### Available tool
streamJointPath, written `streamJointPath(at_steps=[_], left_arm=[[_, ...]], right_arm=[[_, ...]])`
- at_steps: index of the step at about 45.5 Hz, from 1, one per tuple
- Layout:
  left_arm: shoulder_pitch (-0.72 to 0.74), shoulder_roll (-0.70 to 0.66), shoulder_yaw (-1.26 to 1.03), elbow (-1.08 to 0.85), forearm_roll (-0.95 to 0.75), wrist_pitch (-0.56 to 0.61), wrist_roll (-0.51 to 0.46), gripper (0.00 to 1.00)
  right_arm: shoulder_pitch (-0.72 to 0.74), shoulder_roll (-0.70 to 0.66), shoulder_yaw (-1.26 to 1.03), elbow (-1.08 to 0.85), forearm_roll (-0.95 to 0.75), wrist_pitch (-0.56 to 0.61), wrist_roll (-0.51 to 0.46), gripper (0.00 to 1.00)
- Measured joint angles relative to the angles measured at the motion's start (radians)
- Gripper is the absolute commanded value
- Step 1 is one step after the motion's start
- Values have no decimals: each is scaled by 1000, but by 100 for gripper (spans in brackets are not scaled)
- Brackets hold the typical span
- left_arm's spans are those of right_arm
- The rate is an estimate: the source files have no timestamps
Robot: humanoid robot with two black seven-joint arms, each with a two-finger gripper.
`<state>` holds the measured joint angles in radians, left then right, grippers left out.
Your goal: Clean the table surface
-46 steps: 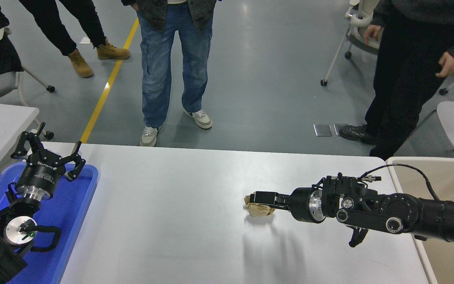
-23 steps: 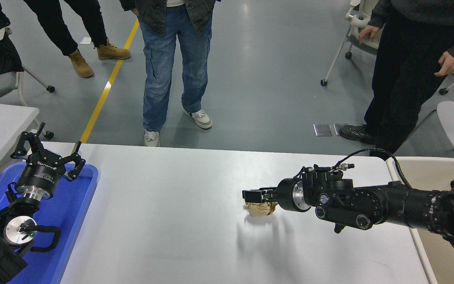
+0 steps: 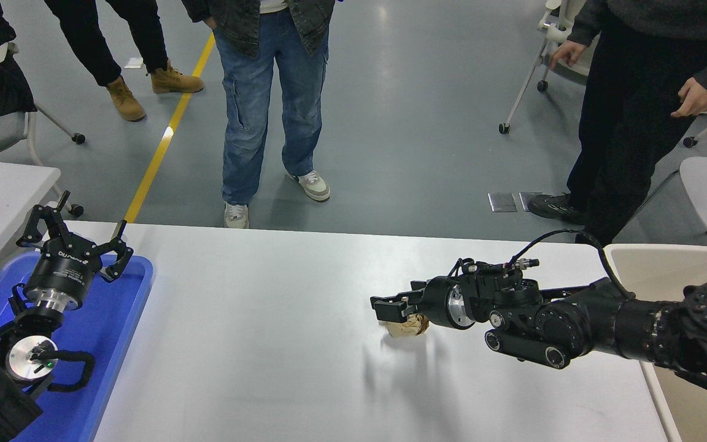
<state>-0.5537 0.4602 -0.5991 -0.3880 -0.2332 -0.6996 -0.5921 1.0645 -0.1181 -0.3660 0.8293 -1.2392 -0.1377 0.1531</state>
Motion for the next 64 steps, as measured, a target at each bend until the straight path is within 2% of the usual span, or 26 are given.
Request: streamJointPath(at_steps=[26,51,56,61,64], left_arm=[[0,0,1,0,0,0,0,100],[0,0,1,0,0,0,0,100],[0,0,1,0,0,0,0,100],[0,0,1,0,0,0,0,100],[0,0,1,0,0,0,0,100]], right_arm=[[-87,23,-20,-112,-108,-40,25,94],[-102,61,-51,-153,-123,-67,25,82],[-102,70,-52,-162,-124,-68,25,75],[-102,76,-53,-167,-124,-68,25,60],[-102,78,-53,-169,-124,-68,25,47]])
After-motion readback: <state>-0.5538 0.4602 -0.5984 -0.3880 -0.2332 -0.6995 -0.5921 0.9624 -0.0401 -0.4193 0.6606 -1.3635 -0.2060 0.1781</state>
